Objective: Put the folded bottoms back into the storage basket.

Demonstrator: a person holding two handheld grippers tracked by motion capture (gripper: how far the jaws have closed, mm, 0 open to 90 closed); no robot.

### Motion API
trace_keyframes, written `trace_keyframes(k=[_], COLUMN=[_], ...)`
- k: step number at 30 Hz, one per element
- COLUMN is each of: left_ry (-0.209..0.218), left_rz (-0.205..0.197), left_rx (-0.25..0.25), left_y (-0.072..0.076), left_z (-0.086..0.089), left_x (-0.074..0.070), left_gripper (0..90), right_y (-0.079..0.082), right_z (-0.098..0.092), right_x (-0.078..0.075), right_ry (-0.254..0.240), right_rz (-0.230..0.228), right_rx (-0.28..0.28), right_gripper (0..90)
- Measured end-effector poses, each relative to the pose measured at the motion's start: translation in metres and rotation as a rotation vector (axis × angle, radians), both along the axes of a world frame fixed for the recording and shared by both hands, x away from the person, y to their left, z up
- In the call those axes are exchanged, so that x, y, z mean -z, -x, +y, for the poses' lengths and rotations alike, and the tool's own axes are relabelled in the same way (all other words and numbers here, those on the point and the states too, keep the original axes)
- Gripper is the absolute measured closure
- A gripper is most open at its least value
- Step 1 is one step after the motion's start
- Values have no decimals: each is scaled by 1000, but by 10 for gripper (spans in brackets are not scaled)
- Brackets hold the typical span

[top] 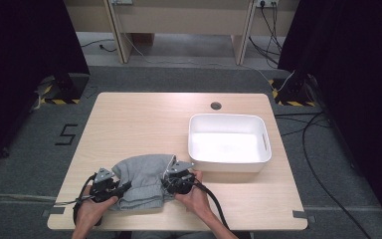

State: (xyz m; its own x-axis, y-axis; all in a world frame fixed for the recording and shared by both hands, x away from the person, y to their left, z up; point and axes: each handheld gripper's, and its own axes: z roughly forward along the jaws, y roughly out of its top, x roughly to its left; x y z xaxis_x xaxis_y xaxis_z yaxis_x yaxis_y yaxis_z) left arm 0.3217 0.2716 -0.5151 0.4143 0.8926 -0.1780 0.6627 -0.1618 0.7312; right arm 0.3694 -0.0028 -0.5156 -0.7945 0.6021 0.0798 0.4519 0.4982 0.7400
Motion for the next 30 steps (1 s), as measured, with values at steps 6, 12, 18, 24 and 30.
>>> trace_keyframes(k=[6, 12, 18, 24, 30], left_ry=[-26, -12, -12, -4, -17], left_rz=[-18, -35, -58, -85, -91], left_rx=[11, 31, 46, 62, 70], left_y=[1, 2, 5, 6, 4], left_z=[-1, 1, 1, 1, 0], left_x=[-3, -10, -24, -45, -58], left_gripper=[742, 752, 755, 755, 754], right_y=[2, 3, 3, 7, 6], right_z=[0, -2, -3, -6, -10], right_x=[-1, -7, -17, -31, -44], right_ry=[-1, -18, -45, -80, -107], right_rz=[-28, -43, -57, -71, -86], right_rx=[-10, -21, -42, -48, -55], right_gripper=[722, 741, 747, 747, 747])
